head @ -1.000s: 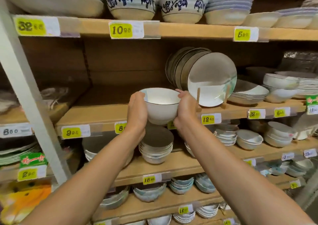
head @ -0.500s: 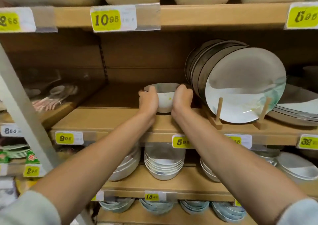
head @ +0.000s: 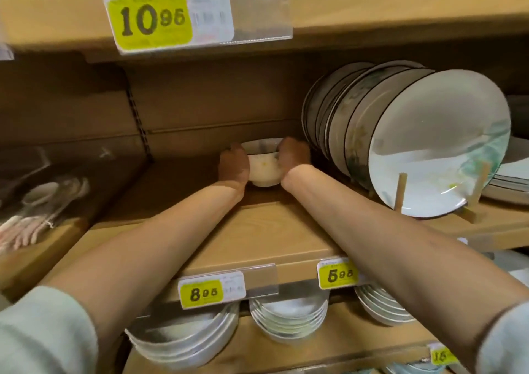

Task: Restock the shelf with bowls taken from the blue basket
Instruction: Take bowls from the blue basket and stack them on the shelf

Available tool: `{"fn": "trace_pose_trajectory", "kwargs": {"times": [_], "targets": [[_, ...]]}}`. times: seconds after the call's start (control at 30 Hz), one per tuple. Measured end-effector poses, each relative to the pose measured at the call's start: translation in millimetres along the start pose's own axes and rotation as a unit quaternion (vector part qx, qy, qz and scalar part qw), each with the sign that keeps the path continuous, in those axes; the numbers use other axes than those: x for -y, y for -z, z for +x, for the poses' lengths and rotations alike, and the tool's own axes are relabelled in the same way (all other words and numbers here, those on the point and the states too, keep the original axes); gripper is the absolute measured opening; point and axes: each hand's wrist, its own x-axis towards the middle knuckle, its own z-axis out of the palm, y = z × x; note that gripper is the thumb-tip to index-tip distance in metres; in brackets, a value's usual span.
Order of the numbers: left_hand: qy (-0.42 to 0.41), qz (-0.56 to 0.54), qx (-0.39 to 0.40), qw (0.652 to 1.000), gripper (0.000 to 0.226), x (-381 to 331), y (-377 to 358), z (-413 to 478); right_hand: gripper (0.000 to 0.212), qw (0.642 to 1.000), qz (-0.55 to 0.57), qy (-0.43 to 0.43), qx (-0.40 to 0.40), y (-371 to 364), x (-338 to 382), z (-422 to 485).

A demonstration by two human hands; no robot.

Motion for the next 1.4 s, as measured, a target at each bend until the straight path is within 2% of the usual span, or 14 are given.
{"fn": "trace_pose_trajectory", "kwargs": {"times": [0.13,0.3,0.4,0.57,0.83,1.13,1.4], "targets": [[-0.014,0.036,-0.01,0.999,0.046,0,-6,16,0.035,0.999,-0.006,-0.015,-0.038,-6,-6,6],[-0.012,-0.024,0.052,0.998,0.046,3,-12,37,0.036,0.998,-0.056,0.004,-0.009,-7,0,19],[0.017,-0.082,0.088,0.993,0.046,-1,-14,51,0.041,0.996,-0.085,-0.005,0.015,-12,6,29],[0.051,-0.178,0.097,0.978,0.04,-6,-19,65,0.039,0.996,-0.081,-0.011,0.034,-17,6,48],[0.037,-0.105,0.117,0.987,0.044,-4,-27,88,0.042,0.998,-0.058,0.009,0.032,-33,-5,73],[0.044,-0.109,0.145,0.982,0.055,-4,-30,99,0.044,0.997,-0.06,0.006,0.045,-38,-6,92],[0.056,-0.137,0.136,0.98,0.055,-2,-30,100,0.046,0.997,-0.061,0.015,0.034,-41,-9,95]]}}
